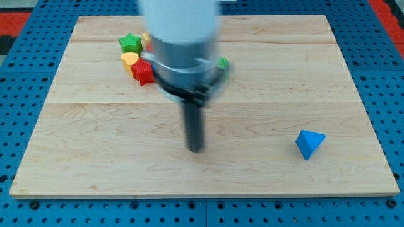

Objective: Slide the blue triangle towards the green circle

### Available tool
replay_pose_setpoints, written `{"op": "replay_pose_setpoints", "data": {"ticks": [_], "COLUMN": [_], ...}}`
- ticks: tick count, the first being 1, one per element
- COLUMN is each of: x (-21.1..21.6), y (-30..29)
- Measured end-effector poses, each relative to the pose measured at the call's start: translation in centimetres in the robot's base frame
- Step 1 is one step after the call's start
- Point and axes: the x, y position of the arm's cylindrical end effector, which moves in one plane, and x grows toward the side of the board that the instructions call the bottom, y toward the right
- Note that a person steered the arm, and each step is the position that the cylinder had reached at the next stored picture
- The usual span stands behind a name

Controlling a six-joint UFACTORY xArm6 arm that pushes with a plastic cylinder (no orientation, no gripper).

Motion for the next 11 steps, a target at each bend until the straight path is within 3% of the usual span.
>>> {"op": "replay_pose_setpoints", "data": {"ticks": [1, 2, 4, 5, 6, 7, 11], "x": [3.6, 2.0, -4.8, -6.0, -6.0, -7.0, -10.9], "y": [10.5, 15.6, 11.8, 12.1, 16.7, 17.1, 7.0]}}
